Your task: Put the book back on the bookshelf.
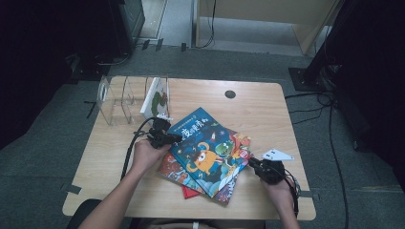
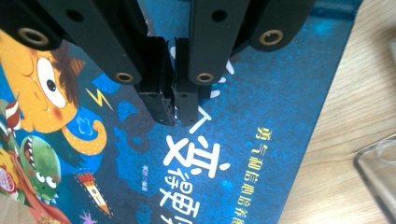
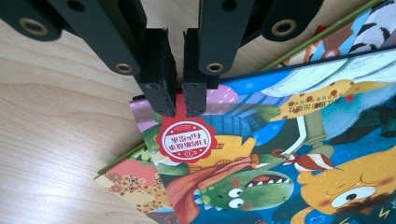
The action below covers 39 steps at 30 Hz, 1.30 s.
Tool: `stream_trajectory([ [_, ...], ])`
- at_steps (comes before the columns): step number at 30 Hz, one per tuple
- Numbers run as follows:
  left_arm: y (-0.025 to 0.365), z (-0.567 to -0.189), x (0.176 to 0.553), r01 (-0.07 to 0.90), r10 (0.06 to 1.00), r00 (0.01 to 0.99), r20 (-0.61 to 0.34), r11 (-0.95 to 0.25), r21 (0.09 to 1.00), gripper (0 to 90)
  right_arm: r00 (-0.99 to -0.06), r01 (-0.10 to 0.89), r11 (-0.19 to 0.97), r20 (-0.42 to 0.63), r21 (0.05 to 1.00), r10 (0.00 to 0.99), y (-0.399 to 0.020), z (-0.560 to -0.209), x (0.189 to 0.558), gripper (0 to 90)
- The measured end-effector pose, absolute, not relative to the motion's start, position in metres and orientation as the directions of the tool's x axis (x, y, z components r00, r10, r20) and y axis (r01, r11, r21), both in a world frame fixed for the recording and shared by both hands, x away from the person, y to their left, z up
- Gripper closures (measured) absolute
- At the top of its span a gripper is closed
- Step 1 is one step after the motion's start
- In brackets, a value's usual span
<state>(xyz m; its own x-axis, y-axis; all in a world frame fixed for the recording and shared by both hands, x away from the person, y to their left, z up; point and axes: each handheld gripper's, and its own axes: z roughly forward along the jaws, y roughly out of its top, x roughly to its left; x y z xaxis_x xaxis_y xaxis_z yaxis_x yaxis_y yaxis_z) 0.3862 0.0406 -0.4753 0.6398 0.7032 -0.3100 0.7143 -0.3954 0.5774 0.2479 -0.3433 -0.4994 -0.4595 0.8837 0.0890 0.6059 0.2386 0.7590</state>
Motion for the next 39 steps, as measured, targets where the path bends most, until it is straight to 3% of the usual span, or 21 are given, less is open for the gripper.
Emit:
stream_trajectory([
  [6, 0.051, -0.473, 0.386, 0.733, 0.707, 0.616, -0.347, -0.353, 0.582, 72.4, -0.466, 0.603, 0.248, 0.083, 0.758, 0.881, -0.343, -0.499, 0.253, 83.8],
  [7, 0.053, -0.471, 0.386, 0.727, 0.706, 0.62, -0.342, -0.354, 0.587, 64.7, -0.464, 0.604, 0.245, 0.085, 0.758, 0.882, -0.343, -0.499, 0.255, 83.7],
  [18, 0.058, -0.473, 0.391, 0.712, 0.726, 0.615, -0.307, -0.344, 0.612, 45.6, -0.454, 0.608, 0.241, 0.082, 0.756, 0.887, -0.343, -0.499, 0.257, 81.0],
  [39, 0.059, -0.474, 0.402, 0.699, 0.762, 0.601, -0.24, -0.357, 0.62, 42.5, -0.457, 0.618, 0.239, 0.095, 0.749, 0.885, -0.342, -0.499, 0.255, 79.9],
])
